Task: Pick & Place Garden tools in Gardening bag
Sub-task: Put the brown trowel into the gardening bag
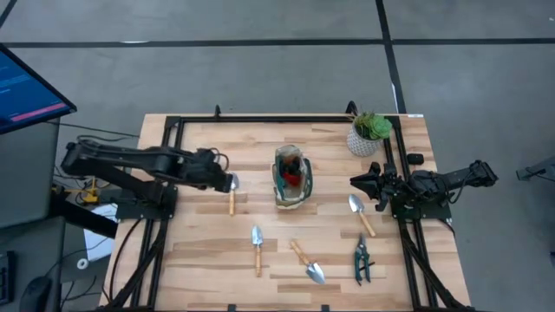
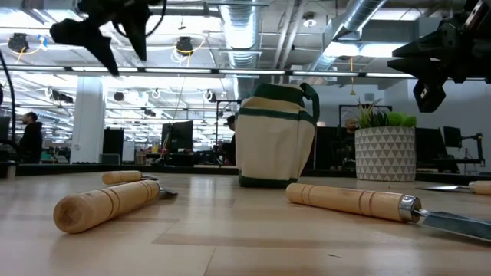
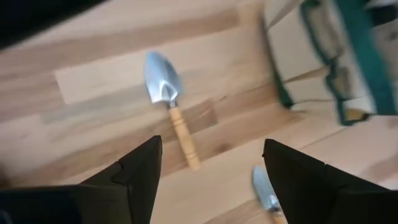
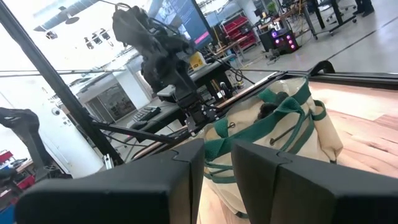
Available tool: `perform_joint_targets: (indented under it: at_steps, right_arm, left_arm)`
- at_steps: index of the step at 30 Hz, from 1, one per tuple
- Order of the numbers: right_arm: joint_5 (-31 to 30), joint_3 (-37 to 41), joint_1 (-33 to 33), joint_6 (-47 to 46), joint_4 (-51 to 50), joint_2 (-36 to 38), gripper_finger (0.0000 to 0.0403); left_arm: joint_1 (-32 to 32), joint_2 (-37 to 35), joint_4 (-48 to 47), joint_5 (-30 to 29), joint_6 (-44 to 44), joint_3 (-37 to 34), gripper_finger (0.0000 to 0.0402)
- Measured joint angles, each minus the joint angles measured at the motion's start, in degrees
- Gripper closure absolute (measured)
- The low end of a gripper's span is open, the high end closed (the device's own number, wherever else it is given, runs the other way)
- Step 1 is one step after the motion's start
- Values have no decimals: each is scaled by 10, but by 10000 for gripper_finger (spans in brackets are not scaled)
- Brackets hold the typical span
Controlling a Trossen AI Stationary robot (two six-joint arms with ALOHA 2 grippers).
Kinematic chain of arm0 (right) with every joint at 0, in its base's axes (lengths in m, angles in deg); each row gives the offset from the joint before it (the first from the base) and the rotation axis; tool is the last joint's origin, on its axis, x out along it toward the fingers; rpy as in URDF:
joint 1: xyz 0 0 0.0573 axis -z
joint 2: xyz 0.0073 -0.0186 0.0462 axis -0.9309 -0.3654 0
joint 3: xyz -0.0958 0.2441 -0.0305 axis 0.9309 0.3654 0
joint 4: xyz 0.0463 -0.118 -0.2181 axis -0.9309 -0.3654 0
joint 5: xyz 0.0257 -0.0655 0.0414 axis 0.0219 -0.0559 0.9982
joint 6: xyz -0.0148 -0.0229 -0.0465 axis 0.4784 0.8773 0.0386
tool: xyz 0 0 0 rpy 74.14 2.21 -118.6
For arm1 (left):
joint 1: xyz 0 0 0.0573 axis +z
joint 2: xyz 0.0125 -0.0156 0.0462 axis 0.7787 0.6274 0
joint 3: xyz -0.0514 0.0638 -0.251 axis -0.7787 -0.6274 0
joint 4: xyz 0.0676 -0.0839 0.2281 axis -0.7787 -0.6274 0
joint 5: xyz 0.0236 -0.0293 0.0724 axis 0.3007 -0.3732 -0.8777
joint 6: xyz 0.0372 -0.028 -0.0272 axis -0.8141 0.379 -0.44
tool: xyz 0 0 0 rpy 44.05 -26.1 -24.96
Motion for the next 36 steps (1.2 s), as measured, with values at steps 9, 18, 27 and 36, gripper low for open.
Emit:
perform_joint_targets:
  at_steps: [9, 18, 27, 36]
  right_arm:
    - [0, 0, 0, 0, 0, 0, 327]
    - [-1, 0, 0, 0, 0, 0, 327]
    - [0, 0, 0, 0, 0, 0, 327]
    - [0, 0, 0, 0, 0, 0, 327]
  left_arm:
    - [5, 137, 9, 9, 9, 0, 173]
    - [48, 208, 15, 34, -15, 0, 174]
    - [95, 211, 152, 91, -47, -77, 174]
    - [97, 207, 207, 117, -46, -129, 174]
